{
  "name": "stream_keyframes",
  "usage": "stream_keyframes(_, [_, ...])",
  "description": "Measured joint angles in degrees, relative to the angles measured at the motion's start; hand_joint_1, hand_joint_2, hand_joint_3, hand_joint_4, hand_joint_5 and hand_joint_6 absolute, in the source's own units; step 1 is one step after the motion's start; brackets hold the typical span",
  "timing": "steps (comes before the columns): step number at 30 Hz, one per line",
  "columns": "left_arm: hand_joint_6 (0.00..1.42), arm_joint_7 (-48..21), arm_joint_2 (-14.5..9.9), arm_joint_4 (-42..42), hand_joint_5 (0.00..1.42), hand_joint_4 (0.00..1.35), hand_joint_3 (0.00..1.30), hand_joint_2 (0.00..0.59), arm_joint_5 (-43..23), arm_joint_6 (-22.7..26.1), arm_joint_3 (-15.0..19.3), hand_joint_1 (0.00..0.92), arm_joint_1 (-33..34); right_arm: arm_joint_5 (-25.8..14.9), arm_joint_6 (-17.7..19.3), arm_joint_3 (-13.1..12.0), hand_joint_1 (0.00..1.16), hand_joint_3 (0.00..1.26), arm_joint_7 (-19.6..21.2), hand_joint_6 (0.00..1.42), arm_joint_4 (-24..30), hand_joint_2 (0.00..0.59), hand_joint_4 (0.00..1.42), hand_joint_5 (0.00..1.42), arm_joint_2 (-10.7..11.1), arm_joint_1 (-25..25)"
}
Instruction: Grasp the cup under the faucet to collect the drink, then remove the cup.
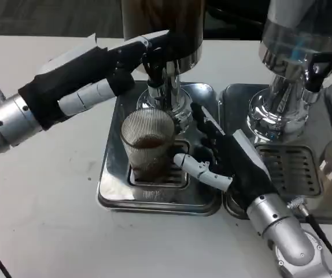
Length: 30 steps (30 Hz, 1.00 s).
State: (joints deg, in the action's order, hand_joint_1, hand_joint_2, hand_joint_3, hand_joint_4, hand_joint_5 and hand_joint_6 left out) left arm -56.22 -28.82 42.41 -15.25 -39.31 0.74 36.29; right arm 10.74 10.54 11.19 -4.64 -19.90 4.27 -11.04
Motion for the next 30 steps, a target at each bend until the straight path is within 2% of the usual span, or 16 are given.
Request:
stream_keyframes(11, [0.05,-3.3,1.6,0.0,0.09,0.04,0.1,0.059,-2.3,6.0,2.9,0.0,0.0,0.0,0.1,0.0,0.57,0.02,0.0,0.05,0.0,0.272,0.0,0.0,-0.1,0.1])
stream_keyframes(30, [0.06,-4.9,2.7,-0.3,0.09,0.04,0.1,0.052,-3.3,7.8,5.7,0.0,0.5,0.0,0.1,0.0,0.57,0.03,0.0,0.05,0.0,0.274,0.0,0.0,-0.1,0.2])
